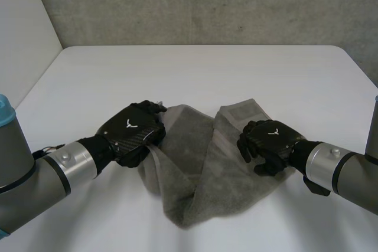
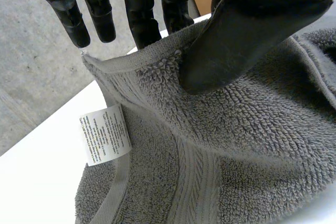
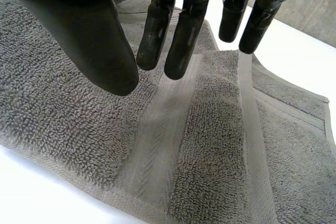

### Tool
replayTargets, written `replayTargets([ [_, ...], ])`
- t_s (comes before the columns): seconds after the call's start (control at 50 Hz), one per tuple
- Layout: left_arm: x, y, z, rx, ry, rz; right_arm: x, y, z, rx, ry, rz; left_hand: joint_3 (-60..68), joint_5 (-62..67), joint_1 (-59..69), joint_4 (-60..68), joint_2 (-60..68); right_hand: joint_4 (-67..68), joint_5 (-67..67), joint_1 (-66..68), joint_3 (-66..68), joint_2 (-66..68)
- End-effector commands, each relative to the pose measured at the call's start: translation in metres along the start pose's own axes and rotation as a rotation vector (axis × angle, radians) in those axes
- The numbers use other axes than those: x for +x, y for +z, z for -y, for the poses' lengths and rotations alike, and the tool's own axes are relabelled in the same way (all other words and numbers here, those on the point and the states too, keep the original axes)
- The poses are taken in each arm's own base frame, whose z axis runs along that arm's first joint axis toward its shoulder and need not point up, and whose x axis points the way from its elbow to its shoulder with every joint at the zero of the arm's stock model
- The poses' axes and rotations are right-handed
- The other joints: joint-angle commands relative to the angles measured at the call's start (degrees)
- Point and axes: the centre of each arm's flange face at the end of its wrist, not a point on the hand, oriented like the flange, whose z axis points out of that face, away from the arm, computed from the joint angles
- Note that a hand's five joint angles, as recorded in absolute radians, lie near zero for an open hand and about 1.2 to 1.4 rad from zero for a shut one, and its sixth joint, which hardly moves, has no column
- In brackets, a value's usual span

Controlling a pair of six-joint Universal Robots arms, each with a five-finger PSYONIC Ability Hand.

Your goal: Fold the towel.

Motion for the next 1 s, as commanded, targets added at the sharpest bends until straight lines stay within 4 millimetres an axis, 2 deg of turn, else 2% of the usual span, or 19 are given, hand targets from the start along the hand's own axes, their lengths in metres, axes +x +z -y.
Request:
replayTargets([
  [0.02, 0.000, -0.001, -0.002, -0.005, -0.012, -0.001, 0.000, 0.001, -0.004, -0.009, 0.002, 0.004, -3.0, 4.6, 5.8, -3.4, 3.9, -4.4, -17.5, -17.4, -2.5, -18.7],
  [0.14, -0.001, -0.001, -0.003, -0.009, -0.018, 0.003, 0.004, -0.003, -0.006, -0.015, -0.012, -0.011, -3.0, 4.6, 5.8, -3.4, 3.9, -4.4, -21.4, -21.3, -2.5, -22.6],
  [0.22, -0.006, -0.002, -0.005, -0.013, -0.030, 0.018, 0.014, -0.016, -0.016, -0.055, -0.082, -0.044, -3.0, 4.6, 5.8, -3.4, 3.9, -4.4, -24.6, -24.5, -2.5, -25.8],
  [0.32, -0.011, -0.002, -0.005, -0.013, -0.058, 0.033, 0.008, -0.020, -0.029, -0.056, -0.117, 0.021, -3.0, 4.6, 5.8, -3.4, 3.9, -4.4, -24.6, -24.5, -2.5, -25.8],
  [0.4, -0.011, -0.002, -0.005, -0.013, -0.070, 0.033, 0.006, -0.016, -0.039, -0.051, -0.102, 0.051, -3.0, 4.6, 5.8, -3.4, 3.9, -4.4, -24.6, -24.5, -2.5, -25.8],
  [0.6, -0.008, -0.004, -0.007, -0.017, -0.075, 0.029, 0.003, -0.010, -0.047, -0.021, -0.126, 0.043, -3.0, 4.6, 5.8, -3.4, 3.9, -4.4, -23.3, -23.2, -2.5, -24.5],
  [0.8, -0.009, -0.004, -0.006, -0.017, -0.076, 0.033, 0.009, 0.000, -0.054, -0.010, -0.075, 0.025, -3.0, 4.6, 5.8, -3.4, 3.9, -4.4, -11.0, -10.9, -2.5, -12.2],
  [0.84, -0.009, -0.004, -0.007, -0.019, -0.080, 0.033, 0.009, 0.001, -0.055, -0.011, -0.065, 0.026, -3.0, 4.6, 5.8, -3.4, 3.9, -4.4, -5.9, -5.9, -2.5, -7.1],
  [0.88, -0.008, -0.005, -0.007, -0.019, -0.086, 0.033, 0.010, 0.002, -0.054, -0.008, -0.062, 0.025, -3.0, 4.6, 5.8, -3.4, 3.9, -4.4, 8.5, 8.5, -2.5, 7.3],
  [0.9, -0.008, -0.005, -0.007, -0.019, -0.086, 0.033, 0.010, 0.002, -0.054, -0.008, -0.062, 0.025, -3.0, 4.6, 5.8, -3.4, 3.9, -4.4, 8.5, 8.6, -2.5, 7.3],
  [0.94, -0.009, -0.005, -0.006, -0.017, -0.104, 0.034, 0.011, 0.002, -0.054, -0.011, -0.056, 0.024, -3.0, 4.6, 5.8, -3.4, 3.9, -4.4, 22.7, 22.8, -2.5, 21.5],
  [1.0, -0.011, -0.007, -0.003, -0.012, -0.125, 0.046, 0.012, 0.001, -0.053, -0.012, -0.051, 0.018, -3.0, 4.6, 5.8, -3.4, 3.9, -4.4, 22.8, 22.8, -2.5, 21.6],
])
